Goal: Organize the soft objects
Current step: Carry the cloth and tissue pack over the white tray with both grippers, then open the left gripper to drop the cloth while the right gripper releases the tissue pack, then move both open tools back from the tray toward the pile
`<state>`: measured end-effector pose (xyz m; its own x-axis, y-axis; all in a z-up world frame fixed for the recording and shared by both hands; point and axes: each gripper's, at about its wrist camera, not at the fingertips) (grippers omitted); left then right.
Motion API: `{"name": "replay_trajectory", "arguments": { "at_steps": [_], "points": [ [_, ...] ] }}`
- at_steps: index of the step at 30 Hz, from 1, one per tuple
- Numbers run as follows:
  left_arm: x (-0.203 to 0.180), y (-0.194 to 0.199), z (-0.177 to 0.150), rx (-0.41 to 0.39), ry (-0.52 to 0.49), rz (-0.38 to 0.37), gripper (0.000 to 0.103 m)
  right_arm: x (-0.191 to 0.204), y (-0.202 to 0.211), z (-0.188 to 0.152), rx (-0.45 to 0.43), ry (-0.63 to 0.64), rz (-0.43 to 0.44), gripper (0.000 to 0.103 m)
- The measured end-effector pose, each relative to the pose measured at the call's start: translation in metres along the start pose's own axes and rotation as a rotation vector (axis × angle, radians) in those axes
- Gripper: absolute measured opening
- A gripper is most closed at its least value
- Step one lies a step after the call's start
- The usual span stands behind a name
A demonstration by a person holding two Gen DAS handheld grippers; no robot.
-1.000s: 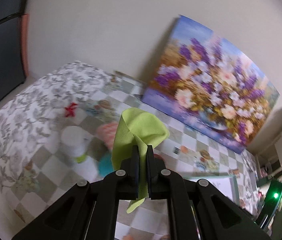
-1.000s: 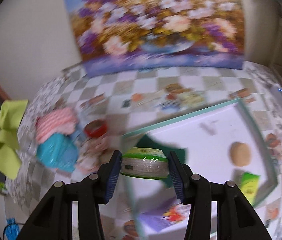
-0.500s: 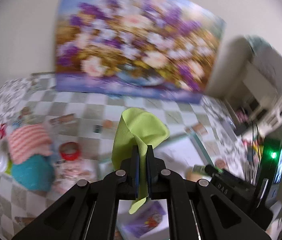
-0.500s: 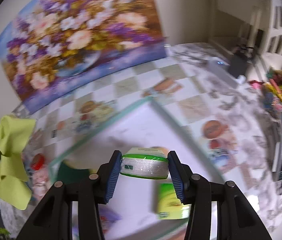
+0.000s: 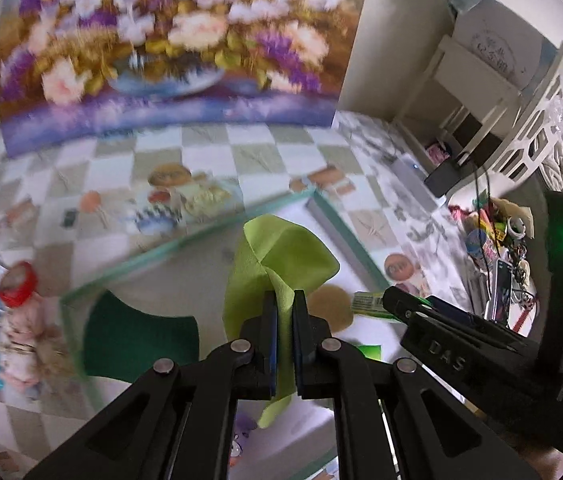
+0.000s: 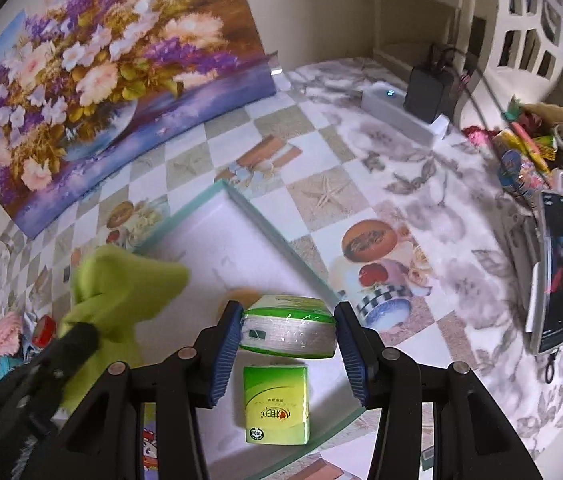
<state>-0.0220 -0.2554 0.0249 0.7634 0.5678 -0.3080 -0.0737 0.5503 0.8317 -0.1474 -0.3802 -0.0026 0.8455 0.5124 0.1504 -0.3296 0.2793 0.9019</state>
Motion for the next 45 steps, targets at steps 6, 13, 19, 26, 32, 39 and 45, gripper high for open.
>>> {"name": "replay_trajectory", "arguments": {
  "at_steps": [6, 13, 19, 26, 32, 39, 45],
  "points": [
    [0.02, -0.01, -0.001, 0.036, 0.052, 0.026, 0.01, 0.007, -0.001, -0.002, 0.012, 0.033, 0.0, 0.05],
    [0.029, 0.016, 0.009, 0.004, 0.095, 0.013, 0.049, 0.018, 0.007, -0.002, 0.003, 0.073, 0.009, 0.05],
    [0.044, 0.031, 0.013, -0.007, 0.139, 0.084, 0.066, 0.029, 0.017, -0.001, -0.016, 0.112, 0.001, 0.057],
    [0.076, 0.034, 0.011, 0.002, 0.219, 0.179, 0.079, 0.036, 0.026, -0.001, -0.036, 0.141, -0.025, 0.068],
    [0.102, 0.034, 0.006, -0.005, 0.266, 0.312, 0.096, 0.044, 0.022, -0.005, -0.028, 0.17, -0.056, 0.089],
    [0.127, 0.036, 0.002, -0.012, 0.293, 0.413, 0.097, 0.051, 0.013, -0.01, -0.012, 0.178, -0.079, 0.103],
    [0.132, 0.041, 0.001, 0.003, 0.281, 0.413, 0.097, 0.053, 0.014, -0.01, -0.004, 0.164, -0.076, 0.103]
  ]
}}
Point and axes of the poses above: each gripper's, at about its wrist camera, not at the fingertips, and y roughly against the way its jaws point, x to its left, z to its top
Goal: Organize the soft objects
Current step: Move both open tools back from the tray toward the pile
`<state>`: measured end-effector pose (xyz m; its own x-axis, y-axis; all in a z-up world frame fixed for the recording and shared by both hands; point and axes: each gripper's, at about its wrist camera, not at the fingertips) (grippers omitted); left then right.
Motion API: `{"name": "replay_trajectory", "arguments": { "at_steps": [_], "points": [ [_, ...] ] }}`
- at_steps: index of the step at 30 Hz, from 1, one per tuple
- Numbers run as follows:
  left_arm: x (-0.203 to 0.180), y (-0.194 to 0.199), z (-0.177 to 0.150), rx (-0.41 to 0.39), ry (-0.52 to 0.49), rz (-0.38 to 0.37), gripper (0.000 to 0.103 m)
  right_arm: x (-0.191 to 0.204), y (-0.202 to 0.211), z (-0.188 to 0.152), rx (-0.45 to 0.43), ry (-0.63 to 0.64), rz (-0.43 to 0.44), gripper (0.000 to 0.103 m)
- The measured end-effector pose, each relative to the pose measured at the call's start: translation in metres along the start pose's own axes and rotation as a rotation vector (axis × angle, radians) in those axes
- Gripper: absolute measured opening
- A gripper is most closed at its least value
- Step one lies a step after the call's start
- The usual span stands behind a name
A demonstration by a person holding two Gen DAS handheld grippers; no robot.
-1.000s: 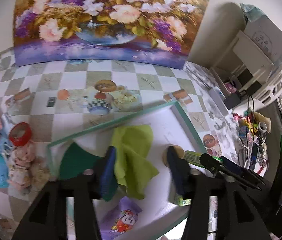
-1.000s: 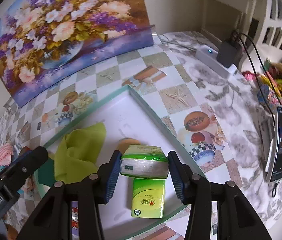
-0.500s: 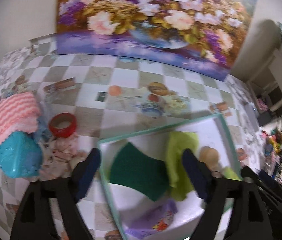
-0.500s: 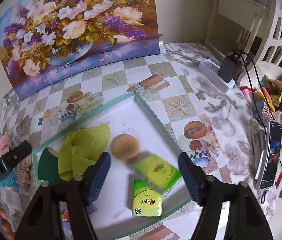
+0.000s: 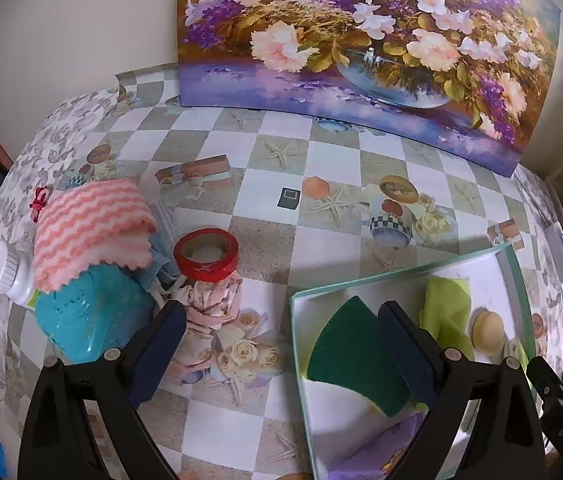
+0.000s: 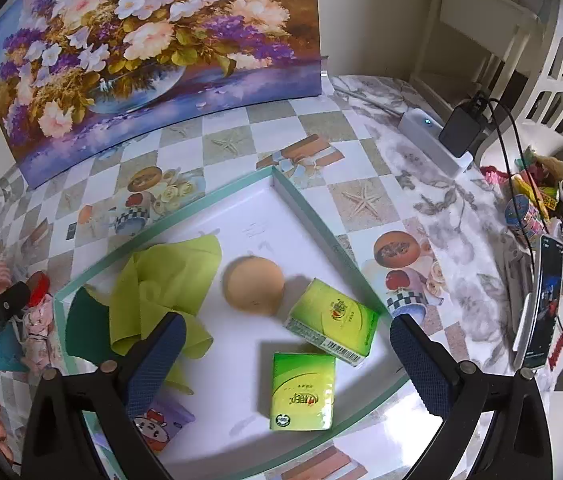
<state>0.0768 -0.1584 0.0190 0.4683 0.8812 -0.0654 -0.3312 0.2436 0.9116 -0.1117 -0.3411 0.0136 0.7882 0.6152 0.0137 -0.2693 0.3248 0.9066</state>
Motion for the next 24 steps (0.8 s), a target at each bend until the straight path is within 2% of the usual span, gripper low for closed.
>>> {"name": "replay_trajectory", "arguments": {
  "at_steps": [5, 9, 24],
  "points": [
    [0.003, 0.012, 0.003, -0.005, -0.069, 0.019, 0.097, 0.014, 0.013, 0.001, -0.023, 0.021, 0.016, 0.103],
    [0.014, 0.023, 0.004, -0.014, -0.125, 0.062, 0.097, 0.04, 0.023, 0.0, -0.041, 0.051, 0.078, 0.103],
    [0.109, 0.052, 0.008, -0.056, -0.014, 0.108, 0.097, 0.153, 0.029, -0.027, -0.041, 0.222, 0.145, 0.103]
  ]
}}
Point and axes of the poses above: each gripper's, at about its wrist camera, not at the fingertips, and y roughly against the way its jaws point, x to its left, z to its top
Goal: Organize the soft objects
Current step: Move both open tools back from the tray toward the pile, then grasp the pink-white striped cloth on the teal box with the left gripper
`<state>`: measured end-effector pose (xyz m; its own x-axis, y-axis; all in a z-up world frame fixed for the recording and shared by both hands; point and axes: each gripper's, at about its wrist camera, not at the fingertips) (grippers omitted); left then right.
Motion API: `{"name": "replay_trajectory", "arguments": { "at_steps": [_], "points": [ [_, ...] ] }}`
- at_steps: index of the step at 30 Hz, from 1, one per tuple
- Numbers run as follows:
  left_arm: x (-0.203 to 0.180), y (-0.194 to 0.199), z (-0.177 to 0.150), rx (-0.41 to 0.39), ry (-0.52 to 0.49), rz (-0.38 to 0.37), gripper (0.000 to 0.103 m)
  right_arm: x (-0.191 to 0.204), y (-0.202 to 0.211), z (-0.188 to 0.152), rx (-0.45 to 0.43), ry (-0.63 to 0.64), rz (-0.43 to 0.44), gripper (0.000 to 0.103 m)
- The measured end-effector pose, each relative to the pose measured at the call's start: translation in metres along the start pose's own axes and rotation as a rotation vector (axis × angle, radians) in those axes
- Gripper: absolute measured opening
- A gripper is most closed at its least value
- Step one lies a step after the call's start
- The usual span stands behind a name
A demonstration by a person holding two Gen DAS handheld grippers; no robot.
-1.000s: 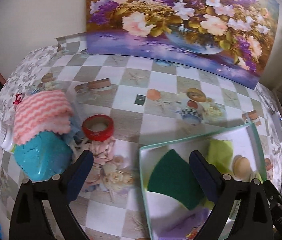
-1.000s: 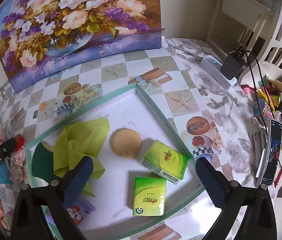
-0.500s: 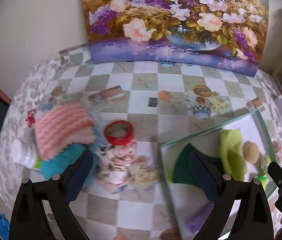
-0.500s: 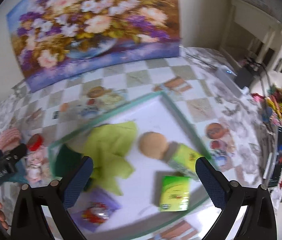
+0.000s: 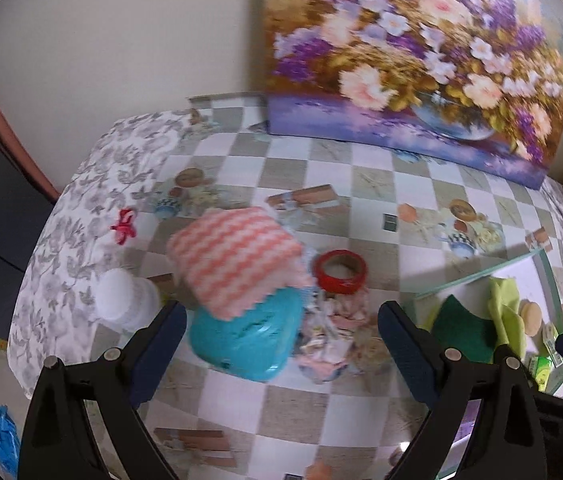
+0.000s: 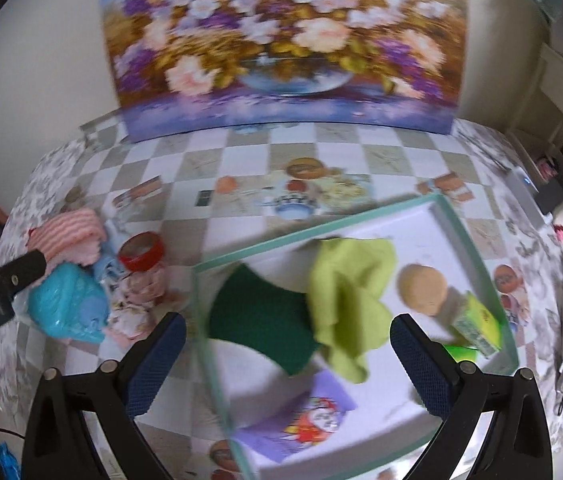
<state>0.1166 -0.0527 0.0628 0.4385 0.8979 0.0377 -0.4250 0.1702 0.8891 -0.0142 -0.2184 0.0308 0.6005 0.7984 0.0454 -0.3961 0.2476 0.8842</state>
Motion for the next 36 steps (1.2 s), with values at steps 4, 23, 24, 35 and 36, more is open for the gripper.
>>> {"name": "replay_trajectory", "arguments": {
  "at_steps": [4, 23, 24, 35, 36],
  "points": [
    [0.023, -0.002, -0.001, 0.006, 0.036, 0.001, 0.097, 0.025, -0.005, -0.002, 0.007, 0.041, 0.005, 0.103],
    [0.101, 0.003, 0.004, -0.025, 0.2, -0.051, 0.097, 0.079, -0.013, 0.0, -0.032, 0.137, 0.046, 0.103],
    [0.103, 0.002, 0.005, -0.026, 0.207, -0.06, 0.097, 0.077, -0.014, 0.001, -0.031, 0.129, 0.057, 0.103],
    [0.112, -0.022, 0.021, -0.012, 0.254, -0.133, 0.096, 0.088, -0.031, 0.013, -0.011, 0.129, 0.124, 0.096],
    [0.111, -0.025, 0.022, -0.008, 0.251, -0.136, 0.096, 0.091, -0.033, 0.015, -0.009, 0.136, 0.123, 0.094]
  ]
}}
Point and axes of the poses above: each gripper's, at about its wrist camera, not at the fingertips, and y roughly against the way its jaws point, x to its left, z to its top
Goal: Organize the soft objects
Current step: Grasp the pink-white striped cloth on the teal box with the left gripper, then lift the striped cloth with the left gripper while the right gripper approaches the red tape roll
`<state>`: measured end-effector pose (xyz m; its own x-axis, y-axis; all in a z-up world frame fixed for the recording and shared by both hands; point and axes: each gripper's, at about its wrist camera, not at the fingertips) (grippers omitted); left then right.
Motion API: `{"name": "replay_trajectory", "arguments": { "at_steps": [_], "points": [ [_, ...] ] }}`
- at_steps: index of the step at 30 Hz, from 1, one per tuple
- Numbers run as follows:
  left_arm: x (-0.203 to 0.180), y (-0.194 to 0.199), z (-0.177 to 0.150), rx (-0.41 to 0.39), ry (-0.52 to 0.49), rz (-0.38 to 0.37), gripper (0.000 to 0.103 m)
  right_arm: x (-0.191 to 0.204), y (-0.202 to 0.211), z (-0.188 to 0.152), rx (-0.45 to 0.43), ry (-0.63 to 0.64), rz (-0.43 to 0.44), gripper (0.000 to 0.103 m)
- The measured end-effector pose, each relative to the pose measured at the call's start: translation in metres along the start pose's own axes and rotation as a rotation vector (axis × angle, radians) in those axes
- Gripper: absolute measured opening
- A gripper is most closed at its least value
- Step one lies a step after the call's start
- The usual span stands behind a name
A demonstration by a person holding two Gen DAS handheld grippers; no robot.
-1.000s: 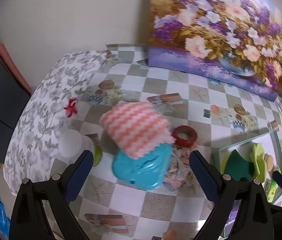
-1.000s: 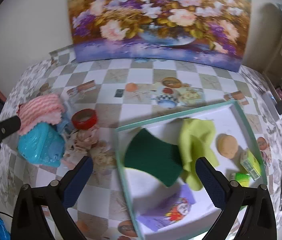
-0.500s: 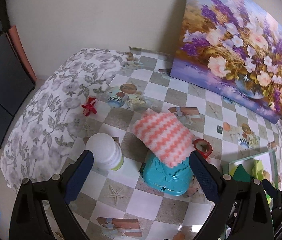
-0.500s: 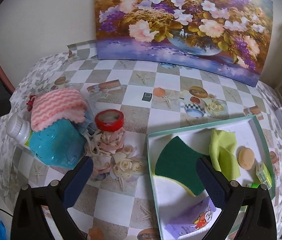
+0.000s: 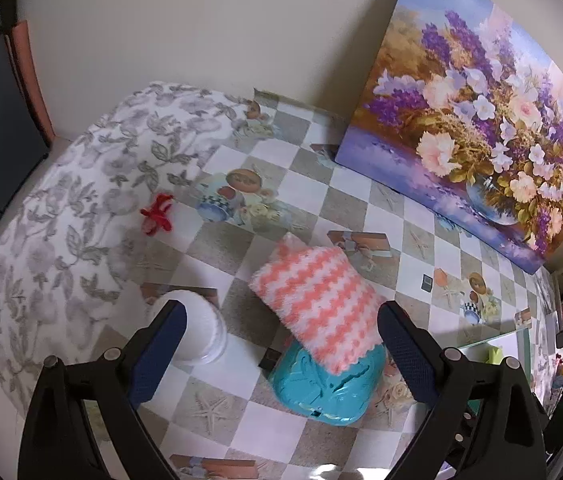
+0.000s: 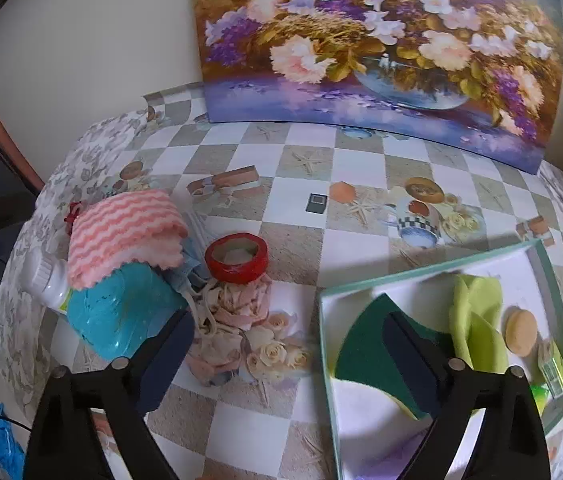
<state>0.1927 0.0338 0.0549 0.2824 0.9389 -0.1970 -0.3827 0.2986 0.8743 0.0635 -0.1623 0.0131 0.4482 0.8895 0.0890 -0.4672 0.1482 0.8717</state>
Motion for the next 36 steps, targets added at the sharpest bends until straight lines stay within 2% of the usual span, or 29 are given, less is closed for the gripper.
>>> {"name": "replay_trajectory", "arguments": {
  "at_steps": [4, 6, 8, 20, 23, 26, 30, 36],
  "points": [
    [-0.012, -0.011, 0.002, 0.004, -0.028, -0.011, 0.094, 0.006, -0.006, 0.007, 0.0, 0.015, 0.006, 0.091],
    [-0.019, -0.018, 0.002, 0.013, -0.048, -0.014, 0.086, 0.007, -0.007, 0.01, -0.001, 0.018, 0.005, 0.091],
    [-0.023, -0.027, 0.002, 0.031, -0.054, -0.016, 0.084, 0.008, -0.01, 0.014, -0.001, 0.021, 0.006, 0.09],
    [-0.024, -0.066, -0.001, 0.124, -0.007, -0.04, 0.083, -0.001, -0.03, 0.029, -0.001, -0.001, 0.03, 0.086],
    [-0.022, -0.07, -0.001, 0.134, 0.018, -0.05, 0.063, 0.001, -0.033, 0.028, 0.002, 0.001, 0.033, 0.086],
    [-0.019, -0.072, -0.002, 0.14, 0.043, -0.069, 0.05, 0.002, -0.034, 0.028, 0.003, 0.005, 0.035, 0.086],
    [-0.017, -0.067, 0.0, 0.117, 0.06, -0.094, 0.021, 0.004, -0.035, 0.029, -0.004, 0.013, 0.045, 0.085],
    [-0.01, -0.059, 0.004, 0.075, 0.096, -0.127, 0.015, 0.008, -0.045, 0.03, 0.004, 0.019, 0.085, 0.08]
  ]
}}
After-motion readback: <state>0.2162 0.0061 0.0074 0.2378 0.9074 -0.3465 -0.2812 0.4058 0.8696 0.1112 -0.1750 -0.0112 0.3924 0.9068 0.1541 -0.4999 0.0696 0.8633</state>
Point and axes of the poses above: each gripper's, at about its wrist camera, not at the fingertips, and y roughly against the way its jaws point, x to its left, z to its top
